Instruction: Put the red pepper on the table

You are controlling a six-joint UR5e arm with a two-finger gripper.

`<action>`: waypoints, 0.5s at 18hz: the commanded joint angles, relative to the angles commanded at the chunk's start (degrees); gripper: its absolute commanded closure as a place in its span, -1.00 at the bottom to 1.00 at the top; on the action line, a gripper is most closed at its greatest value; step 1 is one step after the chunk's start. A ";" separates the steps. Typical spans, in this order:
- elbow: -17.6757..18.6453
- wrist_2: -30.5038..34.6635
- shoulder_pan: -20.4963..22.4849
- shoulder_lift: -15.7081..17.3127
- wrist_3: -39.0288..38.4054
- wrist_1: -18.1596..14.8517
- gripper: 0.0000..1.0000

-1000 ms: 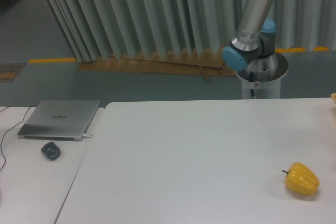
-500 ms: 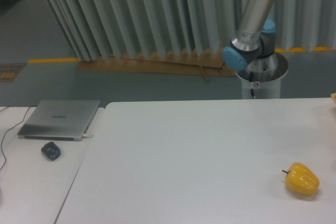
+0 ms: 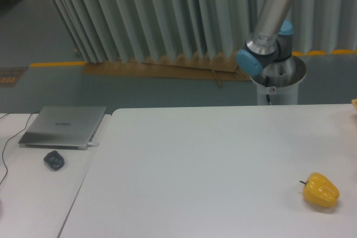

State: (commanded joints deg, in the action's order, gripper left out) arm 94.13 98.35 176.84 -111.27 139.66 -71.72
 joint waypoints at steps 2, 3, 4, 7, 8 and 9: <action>0.00 -0.09 0.00 0.00 0.00 0.00 -0.70; 0.00 -0.09 0.00 0.00 0.09 0.00 -0.61; 0.00 -0.09 0.00 0.00 0.09 0.00 -0.53; -0.35 -0.09 0.00 0.09 0.09 0.00 -0.39; -0.70 -0.09 0.00 0.09 0.17 -0.09 -0.38; -0.70 -0.09 0.00 0.26 0.18 -0.09 -0.32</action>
State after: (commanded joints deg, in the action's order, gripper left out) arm 93.43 98.26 176.84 -111.01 139.83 -71.81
